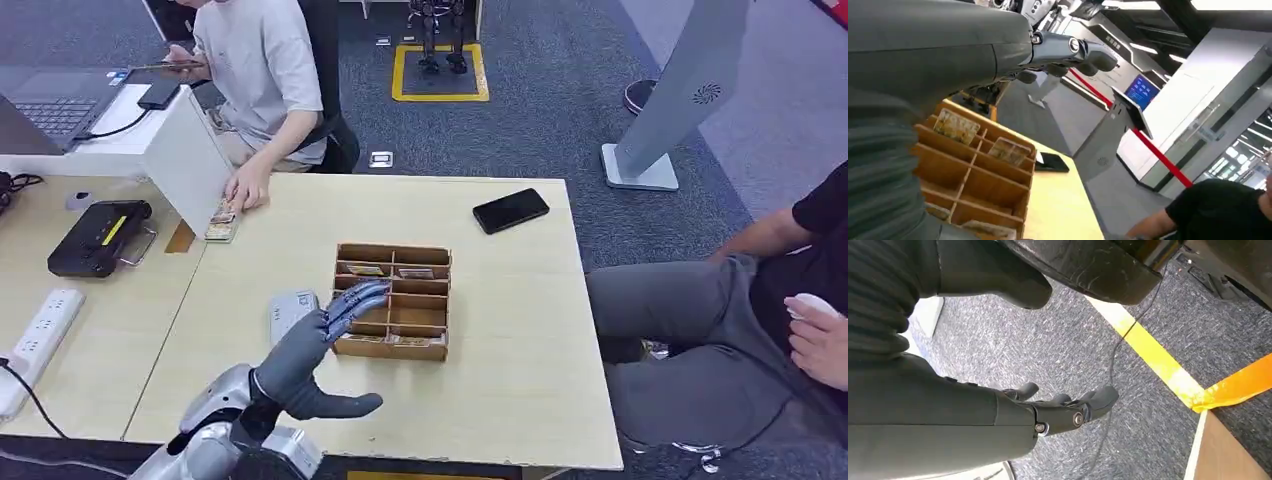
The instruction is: Pass the card to the sensor for recognition and then transmit it.
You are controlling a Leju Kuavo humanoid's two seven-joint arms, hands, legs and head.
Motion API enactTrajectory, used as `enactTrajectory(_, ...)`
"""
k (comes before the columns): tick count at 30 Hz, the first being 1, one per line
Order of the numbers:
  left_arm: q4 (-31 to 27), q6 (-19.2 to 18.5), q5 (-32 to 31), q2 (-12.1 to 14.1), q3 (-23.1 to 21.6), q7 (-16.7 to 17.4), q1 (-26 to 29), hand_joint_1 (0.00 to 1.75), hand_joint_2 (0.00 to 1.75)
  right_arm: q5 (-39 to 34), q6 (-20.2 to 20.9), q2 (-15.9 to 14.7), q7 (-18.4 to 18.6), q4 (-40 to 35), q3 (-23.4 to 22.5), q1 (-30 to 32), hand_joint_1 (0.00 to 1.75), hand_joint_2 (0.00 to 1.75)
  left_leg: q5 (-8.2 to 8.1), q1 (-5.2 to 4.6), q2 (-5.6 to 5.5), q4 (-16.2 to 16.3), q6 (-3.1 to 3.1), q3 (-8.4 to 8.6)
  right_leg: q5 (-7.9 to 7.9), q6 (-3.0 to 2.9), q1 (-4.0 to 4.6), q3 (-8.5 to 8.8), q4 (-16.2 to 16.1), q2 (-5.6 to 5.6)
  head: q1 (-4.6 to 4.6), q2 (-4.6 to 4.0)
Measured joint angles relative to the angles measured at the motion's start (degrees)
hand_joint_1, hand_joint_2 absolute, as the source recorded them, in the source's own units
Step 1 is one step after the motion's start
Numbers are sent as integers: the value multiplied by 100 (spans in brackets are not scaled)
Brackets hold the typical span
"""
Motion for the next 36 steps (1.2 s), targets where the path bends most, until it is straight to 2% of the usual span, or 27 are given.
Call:
enactTrajectory(22,-164,22,-2,24,-79,0,132,0,175,-13,0,0,-4,0,-2,14,0,175,1,0,-1,0,-1,0,1,1,0,2,1,-2,0,0)
enactTrajectory(27,-228,457,-606,105,-83,11,260,0,175,-15,11,0,52,2,-2,25,0,175,1,-1,-1,0,-1,0,1,1,0,2,1,-1,0,0)
enactTrajectory(30,-186,831,-1368,192,-160,230,328,0,175,-15,26,4,74,0,-2,21,0,175,1,-1,-1,0,-1,0,0,1,0,2,1,-2,0,0)
enactTrajectory(32,130,1722,-2514,169,-197,839,345,0,175,-20,63,7,118,-7,0,5,0,175,1,-1,-3,0,-1,0,0,1,0,2,1,-3,-2,0)
enactTrajectory(33,353,2083,-2834,99,-199,1000,340,0,175,-26,74,7,129,-13,2,-5,0,175,1,-1,-3,0,-1,1,0,1,0,2,1,-3,0,0)
enactTrajectory(34,600,2355,-3010,61,-203,1065,345,0,175,-42,90,9,140,-18,7,-15,0,175,1,-1,-2,0,-1,1,1,1,-1,2,1,-2,0,0)
enactTrajectory(36,949,2582,-3047,-24,-225,1080,345,0,175,-63,105,9,151,-28,11,-22,0,175,2,-1,-2,0,-1,1,1,1,0,3,1,-2,0,0)
